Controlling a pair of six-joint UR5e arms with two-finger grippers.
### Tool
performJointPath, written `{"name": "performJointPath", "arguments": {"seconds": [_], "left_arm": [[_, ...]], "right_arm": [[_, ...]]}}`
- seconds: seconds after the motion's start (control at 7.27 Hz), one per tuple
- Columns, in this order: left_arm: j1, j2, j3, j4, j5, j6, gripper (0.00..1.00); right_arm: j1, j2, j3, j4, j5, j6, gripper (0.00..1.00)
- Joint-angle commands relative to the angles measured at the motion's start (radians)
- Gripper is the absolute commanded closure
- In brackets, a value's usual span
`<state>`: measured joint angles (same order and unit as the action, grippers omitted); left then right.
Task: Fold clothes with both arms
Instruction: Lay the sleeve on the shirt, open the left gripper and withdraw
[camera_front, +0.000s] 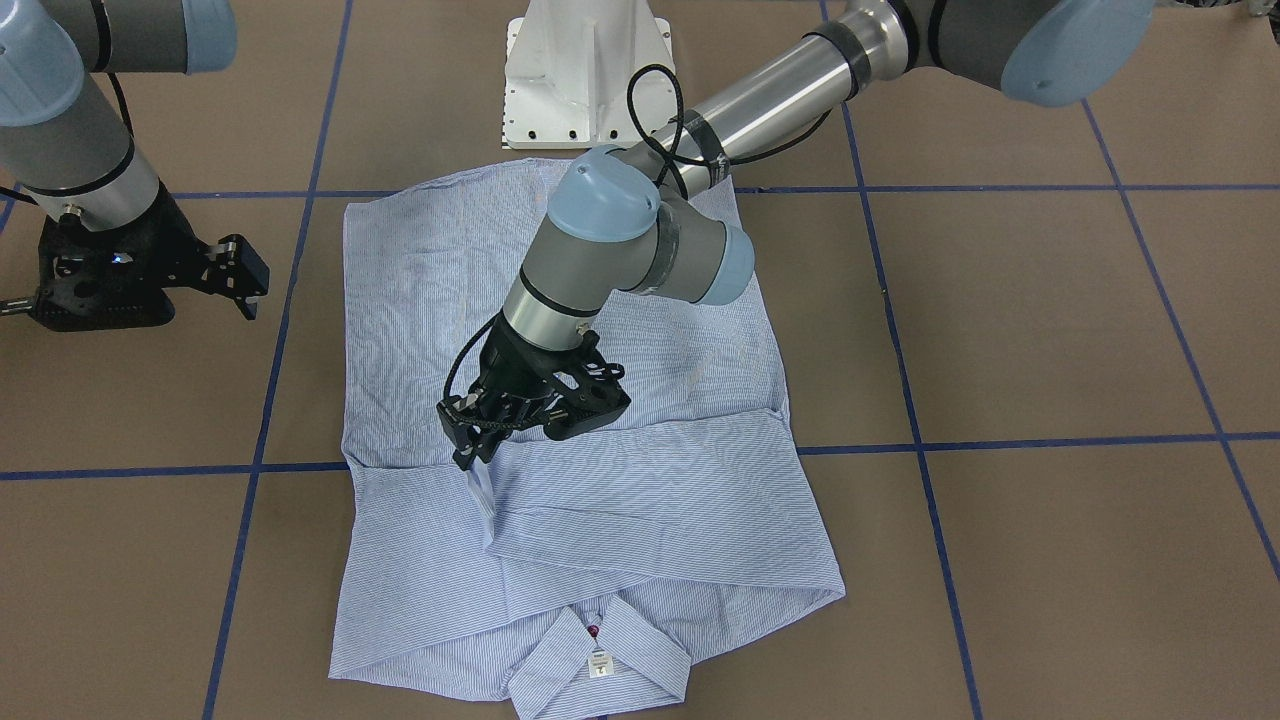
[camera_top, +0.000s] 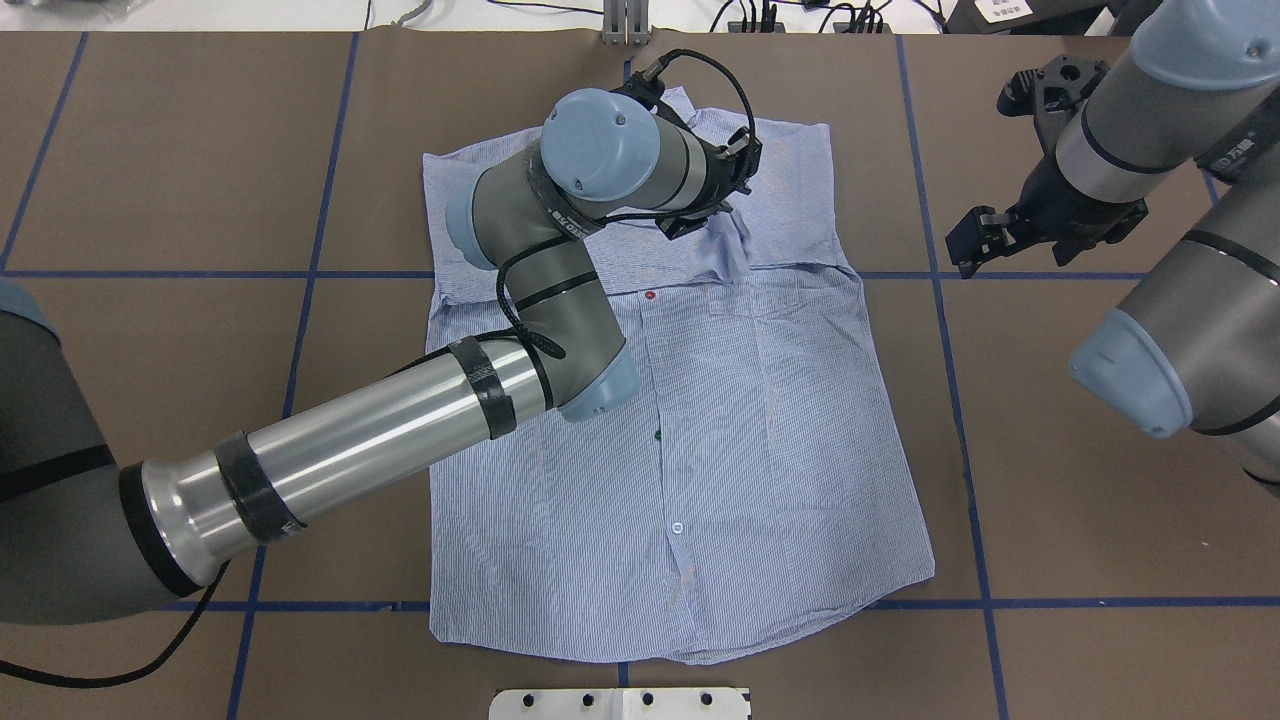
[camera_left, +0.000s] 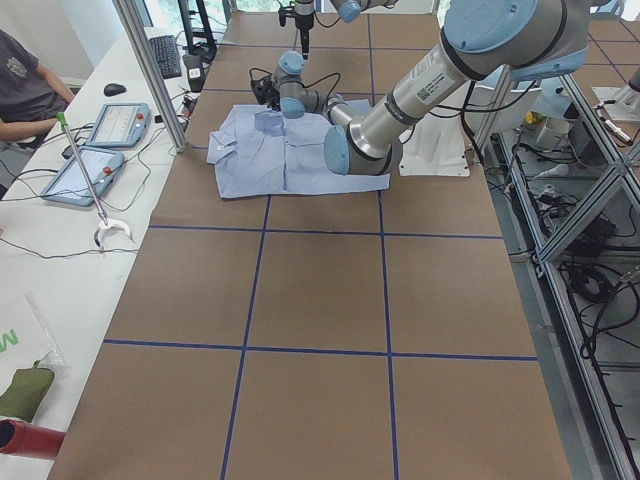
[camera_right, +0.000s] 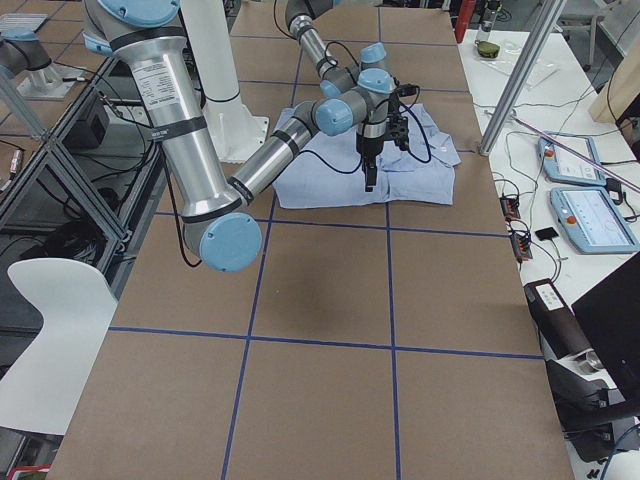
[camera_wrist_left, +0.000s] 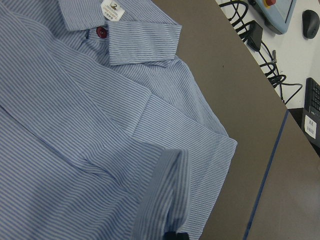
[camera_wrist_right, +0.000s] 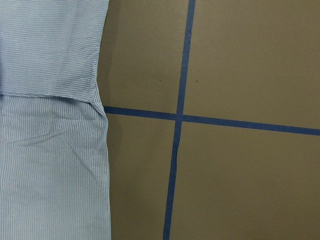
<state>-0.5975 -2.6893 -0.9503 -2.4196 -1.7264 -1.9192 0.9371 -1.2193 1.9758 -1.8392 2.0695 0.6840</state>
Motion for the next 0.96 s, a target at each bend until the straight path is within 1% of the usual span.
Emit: {"name": "performJointPath", "arguments": {"seconds": [0.0,0.14,0.28,0.41,0.55,0.69,0.83], "left_arm": [[0.019,0.000,-0.005,-0.024,0.001,0.052,0.00],[0.018,0.011,-0.007,-0.024,0.001,0.069,0.00],[0.016,0.044,-0.033,-0.015,-0.004,0.081,0.00],[0.012,0.124,-0.121,-0.001,-0.007,0.109,0.00],[-0.002,0.197,-0.228,0.070,-0.043,0.155,0.00],[-0.022,0.282,-0.358,0.150,-0.079,0.181,0.00],[-0.039,0.399,-0.533,0.221,-0.091,0.221,0.00]], "right_arm": [[0.014,0.004,0.006,0.002,0.058,0.008,0.00],[0.015,0.004,0.006,0.002,0.070,0.009,0.00],[0.014,0.004,0.006,0.008,0.073,0.015,0.00],[0.011,-0.011,-0.001,0.090,0.072,0.034,0.00],[-0.024,-0.023,-0.005,0.172,0.070,0.143,0.00],[-0.100,-0.025,-0.006,0.257,0.052,0.270,0.00],[-0.144,-0.028,0.001,0.291,0.031,0.323,0.00]]}}
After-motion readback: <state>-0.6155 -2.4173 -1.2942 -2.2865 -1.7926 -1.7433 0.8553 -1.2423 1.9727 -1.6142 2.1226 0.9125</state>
